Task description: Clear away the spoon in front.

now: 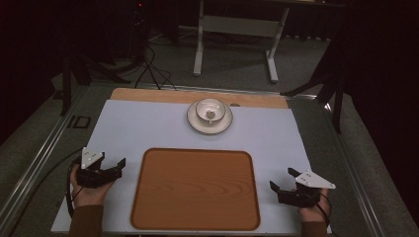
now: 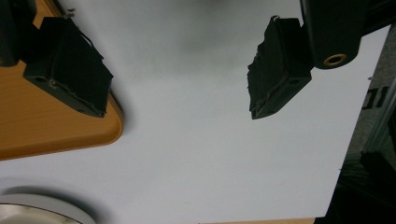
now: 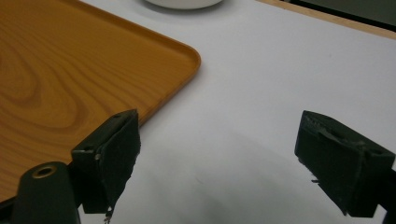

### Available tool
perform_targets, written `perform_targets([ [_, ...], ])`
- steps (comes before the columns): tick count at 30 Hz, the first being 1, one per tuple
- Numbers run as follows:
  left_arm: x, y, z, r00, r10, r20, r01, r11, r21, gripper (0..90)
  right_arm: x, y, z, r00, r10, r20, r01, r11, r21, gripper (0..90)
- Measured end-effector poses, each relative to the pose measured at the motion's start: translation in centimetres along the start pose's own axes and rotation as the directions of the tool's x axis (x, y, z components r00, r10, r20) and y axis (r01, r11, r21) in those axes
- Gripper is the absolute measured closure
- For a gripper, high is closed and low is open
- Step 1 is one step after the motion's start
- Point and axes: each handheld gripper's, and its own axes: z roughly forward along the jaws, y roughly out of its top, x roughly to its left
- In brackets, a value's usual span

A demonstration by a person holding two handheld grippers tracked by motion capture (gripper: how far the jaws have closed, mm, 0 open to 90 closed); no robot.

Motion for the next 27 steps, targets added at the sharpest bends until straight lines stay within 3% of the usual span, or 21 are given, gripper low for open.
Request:
perform_targets([
  [14, -0.5, 0.8, 0.0, 0.9995, -0.009, 0.03, 0.01, 0.9999, -0.006, 26.4, 0.2, -0.1, 0.4, 0.9999, -0.017, 0.0, 0.017, 0.9997, 0.015, 14.0],
  [18, -1.1, 1.4, -0.2, 0.9991, 0.026, 0.034, -0.025, 0.9996, -0.016, 26.8, 0.4, -0.1, 0.6, 0.9998, -0.02, 0.006, 0.02, 0.9996, 0.02, 14.1],
  [27, -1.9, 3.1, -1.2, 0.997, 0.06, 0.05, -0.057, 0.9971, -0.051, 27.5, 0.3, -0.1, 0.5, 0.9999, -0.015, 0.008, 0.015, 0.9997, 0.018, 14.1],
])
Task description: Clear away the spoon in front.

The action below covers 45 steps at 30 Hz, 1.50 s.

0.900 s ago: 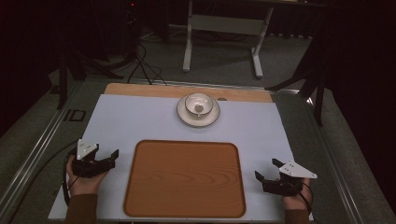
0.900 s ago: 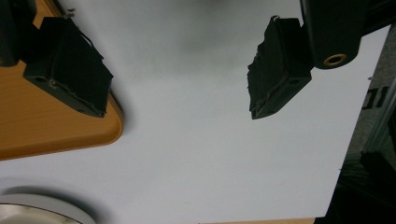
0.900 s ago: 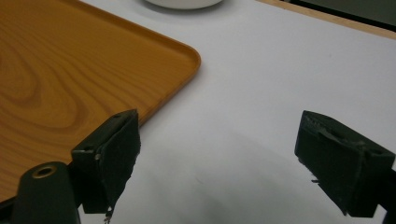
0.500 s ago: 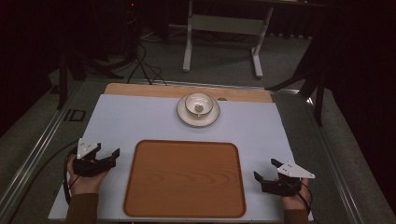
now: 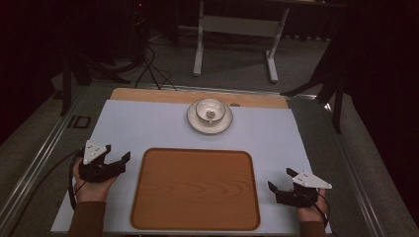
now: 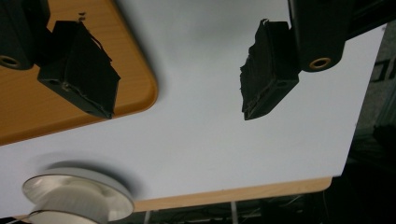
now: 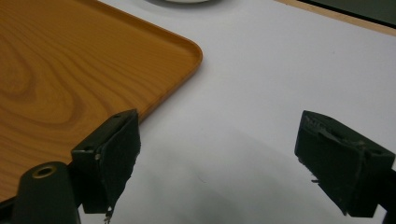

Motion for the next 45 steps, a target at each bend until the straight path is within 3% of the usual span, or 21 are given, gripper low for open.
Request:
perform_targets([
  [13, -2.2, 3.1, 1.2, 0.9973, 0.062, 0.039, -0.061, 0.9977, -0.031, 27.7, 0.1, -0.1, 0.0, 1.0, 0.001, 0.0, -0.001, 1.0, 0.004, 14.0],
  [37, -4.2, 5.9, 3.9, 0.992, 0.099, 0.078, -0.097, 0.995, -0.026, 31.1, 0.4, -0.1, 0.4, 0.9999, -0.013, -0.009, 0.013, 0.9999, 0.011, 14.0],
  [45, -5.2, 6.6, 5.0, 0.9868, 0.126, 0.101, -0.125, 0.992, -0.022, 31.6, 0.4, -0.1, 0.3, 0.9999, -0.013, -0.008, 0.013, 0.9999, 0.009, 14.0],
])
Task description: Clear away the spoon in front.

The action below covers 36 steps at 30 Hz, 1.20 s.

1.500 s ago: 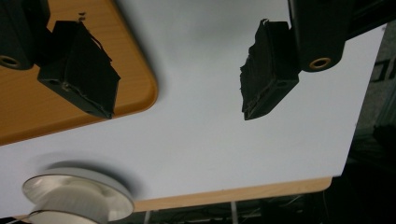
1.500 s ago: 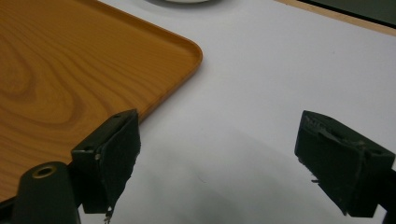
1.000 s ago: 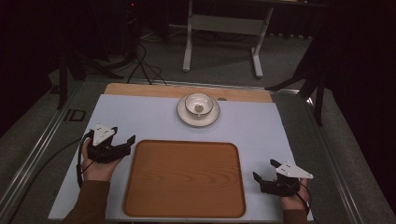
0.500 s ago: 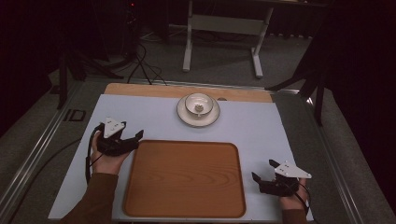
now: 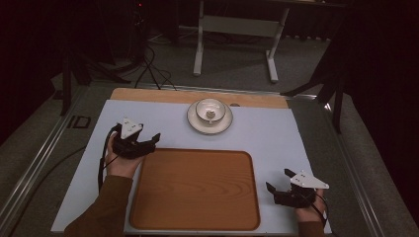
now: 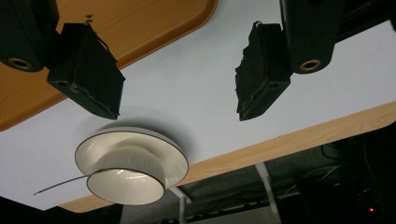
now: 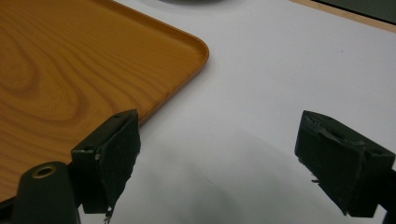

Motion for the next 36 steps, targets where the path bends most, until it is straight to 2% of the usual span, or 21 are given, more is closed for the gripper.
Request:
perform_targets([
  [16, -1.3, 1.2, 1.5, 0.9982, 0.039, 0.046, -0.039, 0.9992, -0.002, 33.4, 0.0, 0.0, 0.0, 1.0, 0.001, 0.002, -0.001, 1.0, -0.002, 14.0],
  [24, -1.8, 2.3, 1.9, 0.997, 0.05, 0.059, -0.049, 0.9985, -0.024, 33.4, 0.0, 0.0, -0.1, 1.0, -0.002, 0.004, 0.002, 1.0, -0.002, 14.0],
  [36, -3.0, 3.7, 2.9, 0.9924, 0.088, 0.086, -0.085, 0.9959, -0.032, 33.2, -0.1, 0.0, 0.0, 1.0, -0.003, 0.004, 0.003, 1.0, -0.001, 14.0],
])
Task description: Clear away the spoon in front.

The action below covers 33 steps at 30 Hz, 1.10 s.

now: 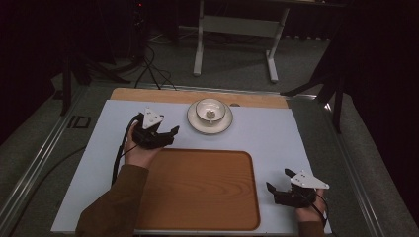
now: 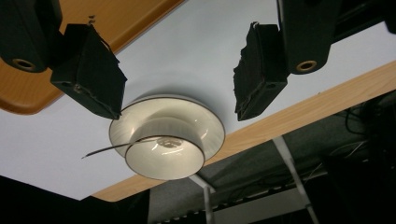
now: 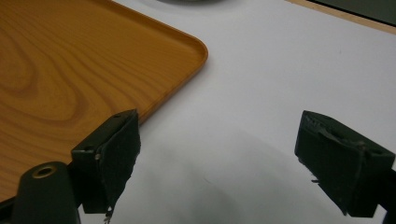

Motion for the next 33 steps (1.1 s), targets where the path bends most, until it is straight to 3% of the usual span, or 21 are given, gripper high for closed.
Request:
perform_targets([
  [8, -0.8, 1.0, 0.7, 0.9992, 0.025, 0.031, -0.025, 0.9997, -0.004, 32.1, 0.0, 0.0, 0.0, 1.0, 0.001, -0.001, -0.001, 1.0, -0.001, 14.1],
  [20, -1.4, 2.0, 2.2, 0.9968, 0.016, 0.078, -0.017, 0.9999, 0.0, 29.2, 0.0, 0.0, 0.0, 1.0, 0.001, -0.001, -0.001, 1.0, -0.002, 14.0],
  [33, -2.0, 2.5, 4.1, 0.9957, 0.024, 0.089, -0.025, 0.9997, 0.007, 30.4, 0.0, 0.0, 0.0, 1.0, 0.0, -0.002, 0.0, 1.0, -0.002, 14.1],
])
